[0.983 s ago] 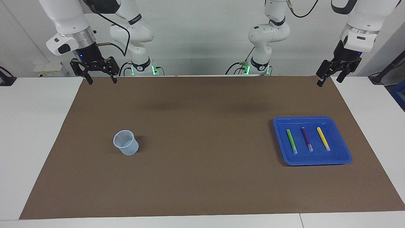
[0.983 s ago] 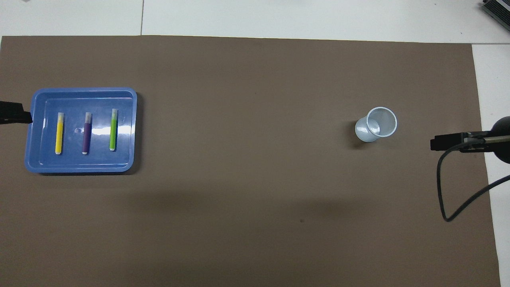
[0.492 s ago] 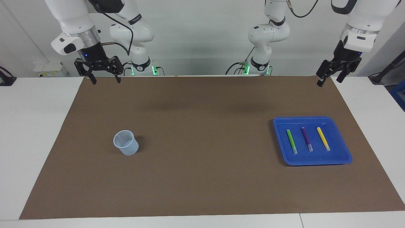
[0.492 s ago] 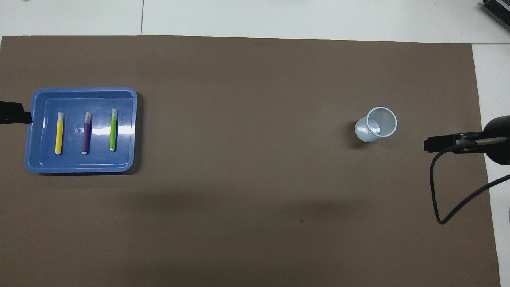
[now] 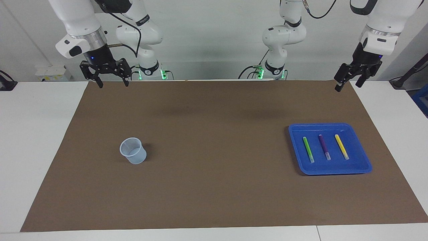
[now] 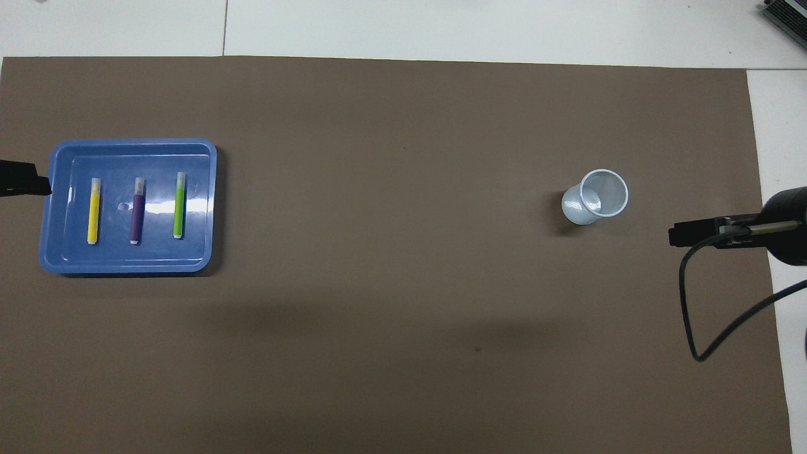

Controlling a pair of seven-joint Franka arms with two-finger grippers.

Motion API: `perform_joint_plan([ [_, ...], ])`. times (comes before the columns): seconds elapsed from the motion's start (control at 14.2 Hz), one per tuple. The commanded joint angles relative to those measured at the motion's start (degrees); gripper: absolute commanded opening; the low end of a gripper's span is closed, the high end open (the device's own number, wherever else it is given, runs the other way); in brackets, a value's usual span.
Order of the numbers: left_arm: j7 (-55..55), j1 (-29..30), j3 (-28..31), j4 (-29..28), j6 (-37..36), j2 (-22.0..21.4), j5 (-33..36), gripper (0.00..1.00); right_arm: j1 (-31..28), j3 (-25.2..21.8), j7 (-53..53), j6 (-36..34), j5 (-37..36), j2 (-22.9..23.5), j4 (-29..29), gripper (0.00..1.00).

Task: Transfer and insert pens with both arms

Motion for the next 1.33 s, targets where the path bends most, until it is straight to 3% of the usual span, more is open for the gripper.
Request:
perform_joint_plan([
  [0.0, 0.0, -0.2, 0.2, -1.5, -0.4, -1.6, -0.4, 1.00, -0.4, 0.0, -0.4, -0.9, 1.7, -1.3, -0.8, 1.00],
  [1.26, 0.0, -0.2, 0.2, -1.5, -0.4, -1.6, -0.4, 1.00, -0.2, 0.1, -2.8, -5.7, 1.7, -1.8, -0.8, 1.00],
])
